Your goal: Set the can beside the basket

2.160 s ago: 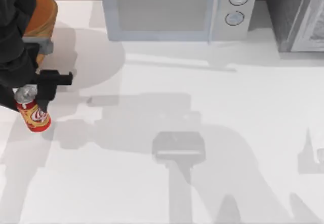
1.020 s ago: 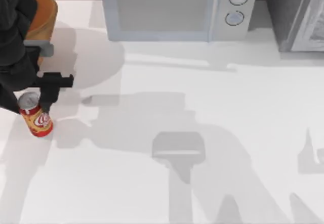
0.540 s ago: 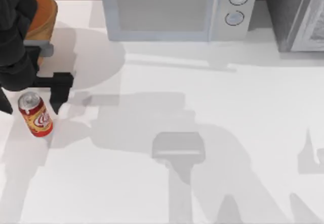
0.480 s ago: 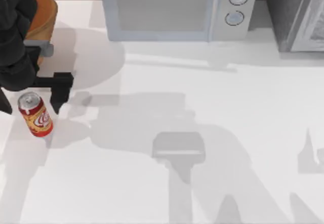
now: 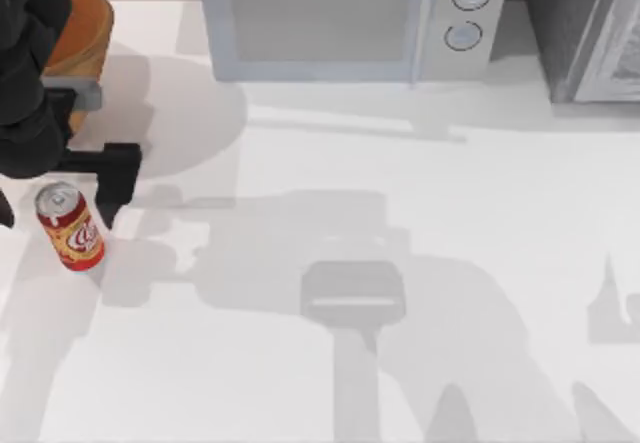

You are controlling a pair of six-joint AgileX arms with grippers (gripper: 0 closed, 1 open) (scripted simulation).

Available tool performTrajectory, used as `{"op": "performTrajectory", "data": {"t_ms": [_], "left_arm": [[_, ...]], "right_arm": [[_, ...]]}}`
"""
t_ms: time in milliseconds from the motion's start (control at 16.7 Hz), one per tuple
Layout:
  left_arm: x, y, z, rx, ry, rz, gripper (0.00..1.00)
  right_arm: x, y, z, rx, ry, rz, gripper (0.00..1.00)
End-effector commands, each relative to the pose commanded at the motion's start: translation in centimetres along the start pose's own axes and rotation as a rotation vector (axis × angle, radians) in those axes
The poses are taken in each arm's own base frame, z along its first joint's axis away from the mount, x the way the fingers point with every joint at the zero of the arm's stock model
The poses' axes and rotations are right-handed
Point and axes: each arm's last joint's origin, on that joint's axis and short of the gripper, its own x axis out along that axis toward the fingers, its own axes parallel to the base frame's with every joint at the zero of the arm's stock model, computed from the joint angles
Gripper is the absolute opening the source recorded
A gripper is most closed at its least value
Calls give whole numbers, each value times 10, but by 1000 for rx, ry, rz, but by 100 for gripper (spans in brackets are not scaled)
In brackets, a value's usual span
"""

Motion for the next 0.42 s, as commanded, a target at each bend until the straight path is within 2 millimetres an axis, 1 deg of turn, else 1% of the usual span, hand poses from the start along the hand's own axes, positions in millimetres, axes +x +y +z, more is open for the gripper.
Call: {"op": "performTrajectory", "data": {"t_ms": [180, 240, 420], "left_arm": [[-21, 1, 1, -5, -19, -4, 100], [-23, 2, 3, -8, -17, -5, 100], [-23, 5, 10, -17, -21, -7, 100]], "right_arm": [[0, 0, 0, 0, 0, 0, 100], [0, 0, 0, 0, 0, 0, 100], [0, 0, 0, 0, 0, 0, 100]]}}
